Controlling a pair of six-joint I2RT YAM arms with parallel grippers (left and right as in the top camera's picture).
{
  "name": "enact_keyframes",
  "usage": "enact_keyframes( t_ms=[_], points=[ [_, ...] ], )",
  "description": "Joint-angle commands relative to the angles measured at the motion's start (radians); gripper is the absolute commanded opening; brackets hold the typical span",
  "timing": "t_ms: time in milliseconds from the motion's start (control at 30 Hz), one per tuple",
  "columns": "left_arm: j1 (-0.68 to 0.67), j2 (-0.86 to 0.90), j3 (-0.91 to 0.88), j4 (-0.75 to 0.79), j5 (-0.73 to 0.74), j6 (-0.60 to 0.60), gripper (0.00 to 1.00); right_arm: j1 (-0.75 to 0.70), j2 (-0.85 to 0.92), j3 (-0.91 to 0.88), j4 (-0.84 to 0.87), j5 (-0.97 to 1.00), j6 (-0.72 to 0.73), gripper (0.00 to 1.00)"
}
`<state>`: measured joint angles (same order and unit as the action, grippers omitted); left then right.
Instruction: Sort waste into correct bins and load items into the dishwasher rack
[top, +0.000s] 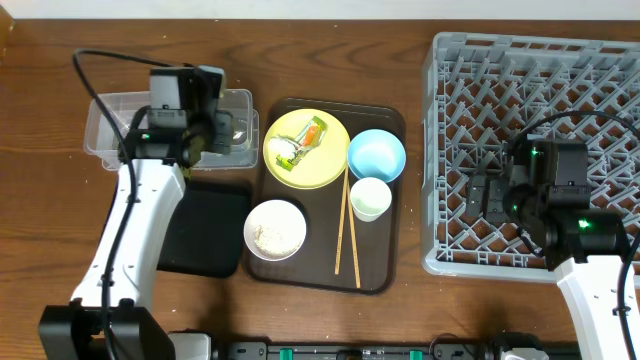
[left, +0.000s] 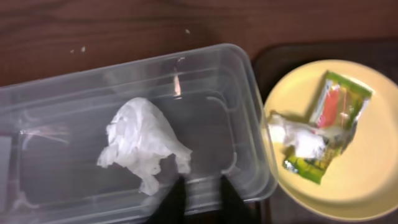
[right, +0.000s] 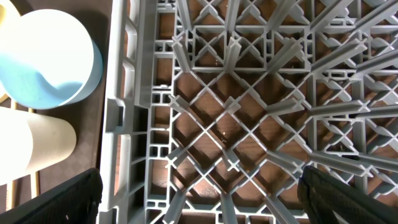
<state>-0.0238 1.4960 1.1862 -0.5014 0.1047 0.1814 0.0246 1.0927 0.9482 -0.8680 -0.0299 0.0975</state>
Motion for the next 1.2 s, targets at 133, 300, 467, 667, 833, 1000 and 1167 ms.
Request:
enact_keyframes(
  t_ms=[133,300,467,667,833,1000,1167],
  points=[
    [-0.042,0.002,0.009,0.039,0.211,-0.014,0.59,0.009,-0.011,0.020,0.000,-0.004,-0.006,0.99],
    [-0.122,0.017,0.009,0.079,0.217,0.024,0.71,0.009,-0.011,0.020,0.000,-0.004,-0.005,0.99],
    [-0.192,0.094,0.009,0.124,0.202,0.054,0.75,0.009,-0.011,0.020,0.000,-0.005,-0.005,0.99],
    [-0.238,0.246,0.009,0.161,0.113,0.054,0.76,0.009,-0.011,0.020,-0.001,-0.005,-0.005,0.99],
    [-0.248,0.352,0.009,0.179,0.108,0.054,0.76,0.009,-0.011,0.020,-0.001,-0.005,-0.005,0.99],
    [-0.249,0.410,0.009,0.178,0.113,0.053,0.76,0.009,-0.011,0.020,-0.001,-0.004,-0.005,0.99],
    [-0.266,0.438,0.009,0.179,0.115,0.050,0.76,0.009,-0.011,0.020,-0.001,-0.004,-0.005,0.99]
  ],
)
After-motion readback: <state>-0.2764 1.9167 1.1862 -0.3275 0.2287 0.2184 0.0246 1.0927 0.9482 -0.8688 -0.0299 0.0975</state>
